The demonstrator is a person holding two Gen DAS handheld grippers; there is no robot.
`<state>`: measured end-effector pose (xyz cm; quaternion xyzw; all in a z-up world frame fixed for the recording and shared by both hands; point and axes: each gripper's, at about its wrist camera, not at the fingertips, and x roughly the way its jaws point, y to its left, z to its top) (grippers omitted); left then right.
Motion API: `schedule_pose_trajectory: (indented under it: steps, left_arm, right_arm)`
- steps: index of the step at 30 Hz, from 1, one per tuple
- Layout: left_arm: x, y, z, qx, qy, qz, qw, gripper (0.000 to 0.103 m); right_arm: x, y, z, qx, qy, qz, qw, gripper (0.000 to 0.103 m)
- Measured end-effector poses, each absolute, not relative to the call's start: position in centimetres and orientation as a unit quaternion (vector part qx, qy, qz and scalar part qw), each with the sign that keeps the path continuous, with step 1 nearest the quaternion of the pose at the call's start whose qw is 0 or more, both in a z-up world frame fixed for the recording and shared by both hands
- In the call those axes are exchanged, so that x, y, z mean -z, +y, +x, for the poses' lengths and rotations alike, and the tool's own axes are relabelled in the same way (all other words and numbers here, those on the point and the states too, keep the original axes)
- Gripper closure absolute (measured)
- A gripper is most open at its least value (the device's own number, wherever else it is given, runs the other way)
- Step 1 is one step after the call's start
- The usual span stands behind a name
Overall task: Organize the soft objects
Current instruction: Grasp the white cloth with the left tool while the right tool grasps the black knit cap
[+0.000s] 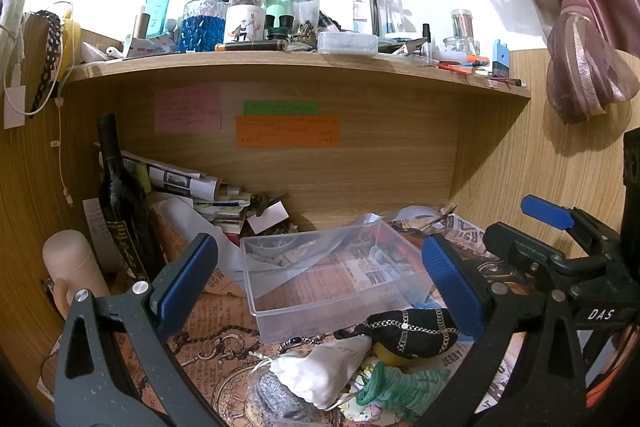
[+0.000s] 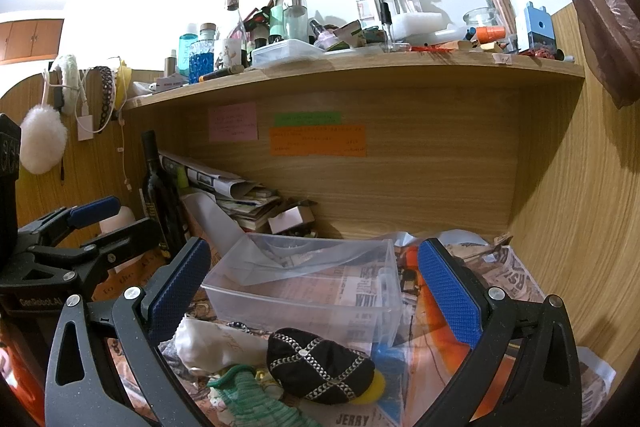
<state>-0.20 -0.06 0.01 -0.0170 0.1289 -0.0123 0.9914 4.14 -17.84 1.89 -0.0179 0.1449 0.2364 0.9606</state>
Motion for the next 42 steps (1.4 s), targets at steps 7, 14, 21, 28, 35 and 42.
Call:
schedule_pose_trajectory:
  steps: [7, 14, 21, 28, 35, 42]
  left_arm:
    - [1.7, 0.1, 0.6, 0.034, 0.165, -0.016, 0.986, 0.0]
    - [5.5, 0.1, 2.4, 0.041, 0.234, -0.006, 0.971, 0.0]
    - [9.8, 1.3, 4.2, 0.042, 0.308, -0.038, 0.95, 0.0]
    - [11.8, 1.7, 4.7, 0.049, 0.335, -0.067, 0.939, 0.005]
    - [12.6, 0.7, 5.7, 0.058, 0.352, -0.049, 0.933, 0.032]
    - [12.9, 1.2, 6.5, 0.069, 0.362, -0.061, 0.928, 0.066]
  right_arm:
    - [-1.0, -17.7, 4.6, -0.233, 0.165, -0.024, 0.958, 0.0]
    - [2.5, -18.1, 6.1, -0.232, 0.232, -0.044, 0.944, 0.0]
    - [6.5, -18.3, 7.5, -0.244, 0.307, -0.049, 0.918, 0.0]
    - [8.7, -17.5, 8.6, -0.275, 0.349, -0.051, 0.894, 0.0]
    - [9.1, -16.3, 9.3, -0.277, 0.351, -0.084, 0.891, 0.017]
    - [9.0, -17.1, 10.0, -0.274, 0.354, -0.072, 0.892, 0.04]
